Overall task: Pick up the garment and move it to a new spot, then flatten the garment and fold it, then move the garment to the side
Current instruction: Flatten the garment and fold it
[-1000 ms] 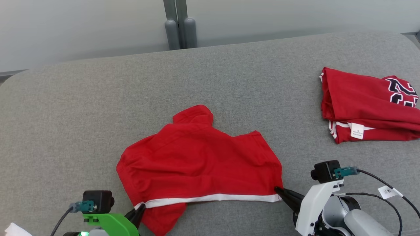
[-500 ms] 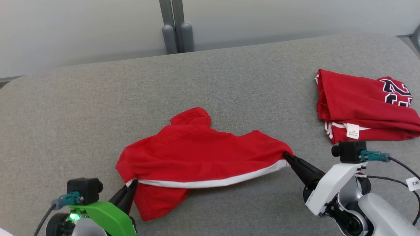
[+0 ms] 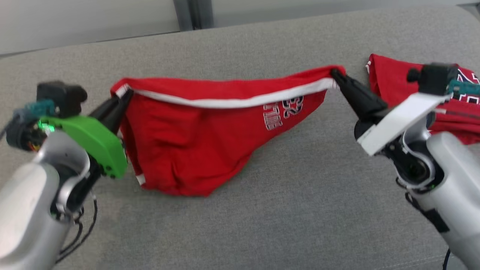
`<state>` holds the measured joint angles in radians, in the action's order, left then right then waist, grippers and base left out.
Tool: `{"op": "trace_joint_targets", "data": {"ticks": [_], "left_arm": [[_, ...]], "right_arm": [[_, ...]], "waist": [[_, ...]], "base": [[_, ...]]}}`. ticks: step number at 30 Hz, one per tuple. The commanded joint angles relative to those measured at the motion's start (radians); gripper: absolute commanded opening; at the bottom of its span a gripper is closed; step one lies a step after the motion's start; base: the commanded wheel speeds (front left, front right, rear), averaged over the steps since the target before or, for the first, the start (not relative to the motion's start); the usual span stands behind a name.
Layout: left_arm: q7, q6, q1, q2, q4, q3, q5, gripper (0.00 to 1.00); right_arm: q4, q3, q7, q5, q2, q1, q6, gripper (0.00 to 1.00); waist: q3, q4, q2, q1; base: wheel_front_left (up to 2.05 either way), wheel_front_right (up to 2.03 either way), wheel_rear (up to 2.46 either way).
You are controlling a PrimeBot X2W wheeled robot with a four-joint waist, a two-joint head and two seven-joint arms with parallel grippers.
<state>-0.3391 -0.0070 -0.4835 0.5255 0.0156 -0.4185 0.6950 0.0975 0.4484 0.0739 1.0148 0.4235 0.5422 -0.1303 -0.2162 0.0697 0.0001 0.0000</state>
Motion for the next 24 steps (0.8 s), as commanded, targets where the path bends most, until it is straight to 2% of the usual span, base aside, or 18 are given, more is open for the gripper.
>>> {"op": "trace_joint_targets", "data": {"ticks": [1,4,9,18,24], "left_arm": [[-0.015,-0.023,-0.083,-0.008,-0.036,0.0,0.01,0.0],[-0.051,-0.066,-0.265,-0.031,-0.144,-0.009,0.008,0.0],[-0.1,-0.103,-0.552,-0.072,-0.311,-0.02,0.022,0.0],[-0.095,-0.123,-0.958,-0.124,-0.556,-0.048,0.037,0.0],[-0.053,-0.124,-1.087,-0.141,-0.664,-0.101,0.069,0.0]], "right_arm": [[0.011,0.014,0.015,0.015,0.016,0.068,-0.001,0.0],[0.049,0.041,0.041,0.055,0.036,0.226,-0.001,0.0],[0.121,0.077,0.062,0.105,0.06,0.483,-0.001,0.0],[0.281,0.079,-0.012,0.184,0.063,0.869,-0.001,0.0],[0.341,0.133,-0.061,0.195,0.087,1.0,-0.001,0.0]], "waist": [[-0.089,-0.001,-0.0001,0.0],[-0.15,-0.003,-0.0001,0.0],[-0.237,-0.008,-0.0001,0.0],[-0.331,-0.005,-0.0001,0.0],[-0.344,-0.006,-0.0001,0.0]], "base": [[0.0,0.0,0.0],[0.0,0.0,0.0],[0.0,0.0,0.0],[0.0,0.0,0.0],[0.0,0.0,0.0]]}}
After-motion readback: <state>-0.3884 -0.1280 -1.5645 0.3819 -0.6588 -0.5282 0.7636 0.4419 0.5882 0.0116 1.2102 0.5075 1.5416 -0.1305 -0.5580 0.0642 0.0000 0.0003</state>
